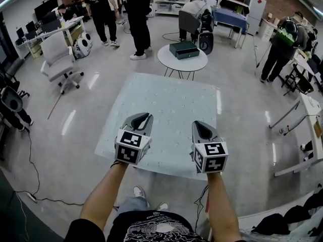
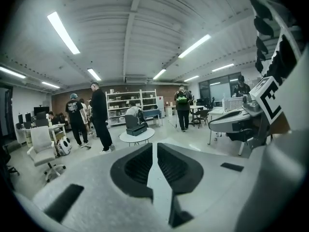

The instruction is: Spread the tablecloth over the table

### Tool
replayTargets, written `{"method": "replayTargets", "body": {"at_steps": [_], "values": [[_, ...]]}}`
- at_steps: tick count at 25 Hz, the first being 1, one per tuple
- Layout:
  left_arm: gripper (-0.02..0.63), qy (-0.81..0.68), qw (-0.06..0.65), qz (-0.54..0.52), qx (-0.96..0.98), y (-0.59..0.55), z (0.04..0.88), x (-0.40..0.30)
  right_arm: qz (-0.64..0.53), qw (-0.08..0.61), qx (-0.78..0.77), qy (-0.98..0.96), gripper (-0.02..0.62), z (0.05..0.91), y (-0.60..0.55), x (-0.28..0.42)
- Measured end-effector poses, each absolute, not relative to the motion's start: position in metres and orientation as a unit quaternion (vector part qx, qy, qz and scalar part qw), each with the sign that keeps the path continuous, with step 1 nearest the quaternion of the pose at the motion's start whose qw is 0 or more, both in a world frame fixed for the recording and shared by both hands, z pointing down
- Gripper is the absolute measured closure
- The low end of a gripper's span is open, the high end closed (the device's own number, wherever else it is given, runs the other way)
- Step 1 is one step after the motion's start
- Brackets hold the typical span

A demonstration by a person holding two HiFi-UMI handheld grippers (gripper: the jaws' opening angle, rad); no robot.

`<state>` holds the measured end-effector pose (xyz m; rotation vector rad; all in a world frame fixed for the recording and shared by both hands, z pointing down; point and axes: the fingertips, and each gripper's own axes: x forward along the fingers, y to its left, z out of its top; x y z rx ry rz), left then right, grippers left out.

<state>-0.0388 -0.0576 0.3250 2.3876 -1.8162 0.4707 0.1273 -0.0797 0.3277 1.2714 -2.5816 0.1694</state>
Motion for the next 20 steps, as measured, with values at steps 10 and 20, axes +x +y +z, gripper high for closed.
{"method": "replayTargets", "body": {"at_steps": [10, 20], "values": [[0.601, -0.578, 0.055, 0.149, 0.801, -0.013, 0.305, -0.062, 0.053, 0.120, 0.424, -0.896, 0.591, 0.295, -0.030, 0.106], [0.601, -0.542, 0.047, 0.162, 0.823, 0.021, 0.301, -0.074, 0.046, 0.120, 0.431, -0.893, 0.591, 0.292, 0.005, 0.084]]}}
